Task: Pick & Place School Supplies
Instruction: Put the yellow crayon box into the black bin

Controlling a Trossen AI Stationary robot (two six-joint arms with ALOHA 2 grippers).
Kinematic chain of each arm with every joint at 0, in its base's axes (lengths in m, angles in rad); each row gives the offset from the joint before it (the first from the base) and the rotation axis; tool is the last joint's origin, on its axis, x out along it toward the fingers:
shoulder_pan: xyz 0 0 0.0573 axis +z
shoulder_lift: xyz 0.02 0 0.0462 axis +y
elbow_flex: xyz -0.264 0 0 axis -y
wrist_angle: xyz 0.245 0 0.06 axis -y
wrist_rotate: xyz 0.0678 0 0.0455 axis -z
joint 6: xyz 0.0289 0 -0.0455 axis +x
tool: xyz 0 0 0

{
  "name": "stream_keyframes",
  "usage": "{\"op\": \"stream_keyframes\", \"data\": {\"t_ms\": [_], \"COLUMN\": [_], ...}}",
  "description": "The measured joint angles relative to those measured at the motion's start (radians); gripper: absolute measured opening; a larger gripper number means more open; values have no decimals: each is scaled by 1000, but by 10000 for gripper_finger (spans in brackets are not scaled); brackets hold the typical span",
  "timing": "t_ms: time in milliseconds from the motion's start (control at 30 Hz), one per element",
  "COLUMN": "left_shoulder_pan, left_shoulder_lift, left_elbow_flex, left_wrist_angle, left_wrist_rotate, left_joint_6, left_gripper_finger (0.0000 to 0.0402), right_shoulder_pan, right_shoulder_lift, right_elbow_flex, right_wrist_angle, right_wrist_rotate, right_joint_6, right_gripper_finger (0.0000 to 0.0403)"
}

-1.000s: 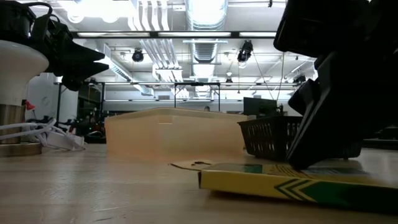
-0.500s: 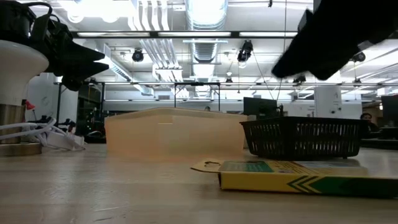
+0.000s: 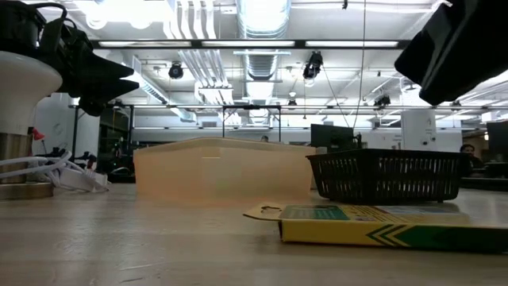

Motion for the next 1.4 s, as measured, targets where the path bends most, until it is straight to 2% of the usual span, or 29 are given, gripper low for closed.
{"op": "stream_keyframes", "data": {"t_ms": [567,833,1033,1133,1267,1400], "left_shoulder_pan": [0,0,0,0,0,0], "left_shoulder_lift": [0,0,0,0,0,0], "left_elbow_flex": [0,0,0,0,0,0], "left_wrist_angle": [0,1,1,2,2,-2], "left_wrist_rotate": [0,0,0,0,-4,-38], "left_joint_6": [9,2,-5,-108,-327,-337], "left_gripper_finger": [188,188,188,188,188,188], "right_shoulder_pan": [1,1,-7,-7,-8,-8], "right_shoulder_lift": [-2,-2,-2,-2,-2,-2], "right_elbow_flex": [1,1,1,1,1,2], "right_wrist_angle": [2,2,3,4,4,12], "right_wrist_rotate": [0,0,1,2,2,2], "right_joint_6": [-51,-155,-5,71,79,103], "right_gripper_finger": [18,18,18,18,18,18]}}
